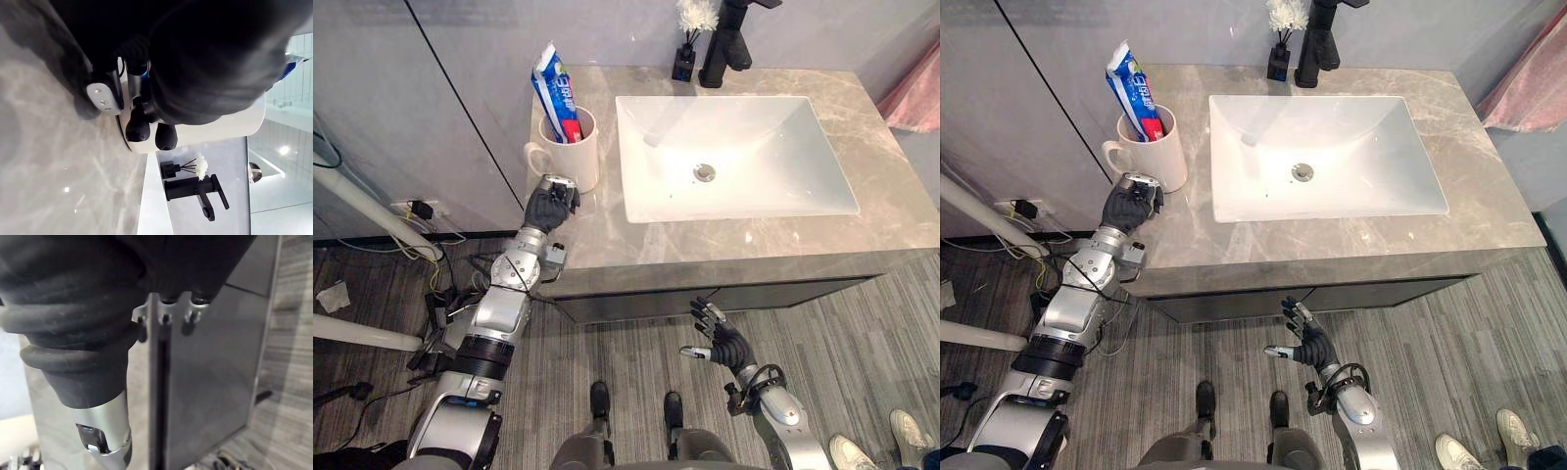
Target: Organize washtable
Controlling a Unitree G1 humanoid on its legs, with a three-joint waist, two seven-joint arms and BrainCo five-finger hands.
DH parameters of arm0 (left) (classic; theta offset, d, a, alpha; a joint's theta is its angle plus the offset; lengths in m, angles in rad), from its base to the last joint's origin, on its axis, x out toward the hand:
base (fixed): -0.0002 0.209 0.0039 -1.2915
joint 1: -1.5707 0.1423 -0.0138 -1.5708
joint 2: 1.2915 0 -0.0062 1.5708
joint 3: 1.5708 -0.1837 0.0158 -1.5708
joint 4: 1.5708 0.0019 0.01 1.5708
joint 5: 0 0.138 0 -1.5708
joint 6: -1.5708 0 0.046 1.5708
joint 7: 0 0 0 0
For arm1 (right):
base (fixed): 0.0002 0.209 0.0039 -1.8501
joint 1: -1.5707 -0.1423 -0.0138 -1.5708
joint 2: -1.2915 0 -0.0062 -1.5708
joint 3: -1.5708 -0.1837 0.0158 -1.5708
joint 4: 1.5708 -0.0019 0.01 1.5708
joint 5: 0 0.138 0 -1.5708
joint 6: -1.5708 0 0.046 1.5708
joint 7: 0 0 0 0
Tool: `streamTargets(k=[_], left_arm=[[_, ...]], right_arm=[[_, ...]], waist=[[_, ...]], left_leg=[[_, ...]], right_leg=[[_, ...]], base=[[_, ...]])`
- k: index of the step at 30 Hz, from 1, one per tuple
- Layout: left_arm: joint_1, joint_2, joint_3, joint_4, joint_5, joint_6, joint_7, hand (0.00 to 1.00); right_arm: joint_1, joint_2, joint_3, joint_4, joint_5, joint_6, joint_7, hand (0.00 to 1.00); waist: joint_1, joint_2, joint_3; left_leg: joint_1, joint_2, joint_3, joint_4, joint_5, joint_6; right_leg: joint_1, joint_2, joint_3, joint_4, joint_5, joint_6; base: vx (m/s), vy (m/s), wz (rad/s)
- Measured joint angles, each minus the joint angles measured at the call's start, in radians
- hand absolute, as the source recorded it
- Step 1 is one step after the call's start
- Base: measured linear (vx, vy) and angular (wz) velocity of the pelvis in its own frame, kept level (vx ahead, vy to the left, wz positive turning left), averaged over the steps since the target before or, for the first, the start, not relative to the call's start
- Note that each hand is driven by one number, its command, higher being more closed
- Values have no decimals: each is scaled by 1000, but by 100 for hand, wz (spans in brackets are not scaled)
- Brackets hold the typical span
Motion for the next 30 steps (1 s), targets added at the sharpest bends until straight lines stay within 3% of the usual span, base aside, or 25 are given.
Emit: streamTargets(k=[17,30], left_arm=[[-262,73,-8,148,-64,10,24,100],[-309,81,-12,215,-64,11,48,100]], right_arm=[[2,1,34,-1,1,-2,-20,0],[4,1,43,-1,1,-7,-39,0]], waist=[[-8,-2,40],[-30,-6,56]], left_leg=[[-36,1,13,1,1,1],[-48,1,10,1,1,1]], right_leg=[[-36,4,18,-14,15,-1],[-47,8,24,-26,22,-2]], base=[[7,1,-2],[12,-2,-1]])
